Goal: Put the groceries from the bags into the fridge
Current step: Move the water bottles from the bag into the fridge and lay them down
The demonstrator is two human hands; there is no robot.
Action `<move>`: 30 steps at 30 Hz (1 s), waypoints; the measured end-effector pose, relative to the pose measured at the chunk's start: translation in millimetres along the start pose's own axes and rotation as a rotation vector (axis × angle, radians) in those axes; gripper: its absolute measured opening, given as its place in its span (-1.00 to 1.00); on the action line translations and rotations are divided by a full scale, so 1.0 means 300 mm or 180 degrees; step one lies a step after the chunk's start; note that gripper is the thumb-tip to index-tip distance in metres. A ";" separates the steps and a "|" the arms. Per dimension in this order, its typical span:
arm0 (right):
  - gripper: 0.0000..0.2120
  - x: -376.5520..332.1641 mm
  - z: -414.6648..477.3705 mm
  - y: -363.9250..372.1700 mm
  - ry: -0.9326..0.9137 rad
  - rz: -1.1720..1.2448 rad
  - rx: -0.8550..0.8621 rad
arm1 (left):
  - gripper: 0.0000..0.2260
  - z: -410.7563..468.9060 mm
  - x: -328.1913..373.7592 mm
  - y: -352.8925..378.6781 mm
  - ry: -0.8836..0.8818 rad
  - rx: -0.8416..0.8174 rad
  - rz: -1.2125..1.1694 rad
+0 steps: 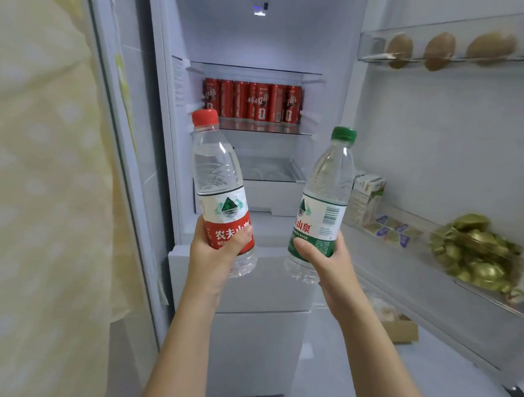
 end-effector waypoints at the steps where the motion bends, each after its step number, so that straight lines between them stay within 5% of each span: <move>1: -0.59 0.010 0.034 0.020 0.0005 -0.0018 0.0012 | -0.46 0.037 -0.008 -0.011 -0.0016 -0.0017 0.0008; 10: -0.47 0.117 0.238 0.166 0.0159 -0.0019 0.0024 | -0.44 0.277 -0.081 -0.118 -0.0129 -0.0032 0.0052; 30: -0.54 0.390 0.801 0.246 0.0338 0.0131 -0.0198 | -0.61 0.764 -0.361 -0.105 -0.0221 0.0422 0.0622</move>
Point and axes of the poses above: each hand's wrist, its own z-axis towards the middle knuckle, its own y-axis out of the palm, x = y × z, the point moved 1 cm from there along z, towards the middle knuckle, and after that the axes turned 6 degrees about -z, right-handed, at the moved point
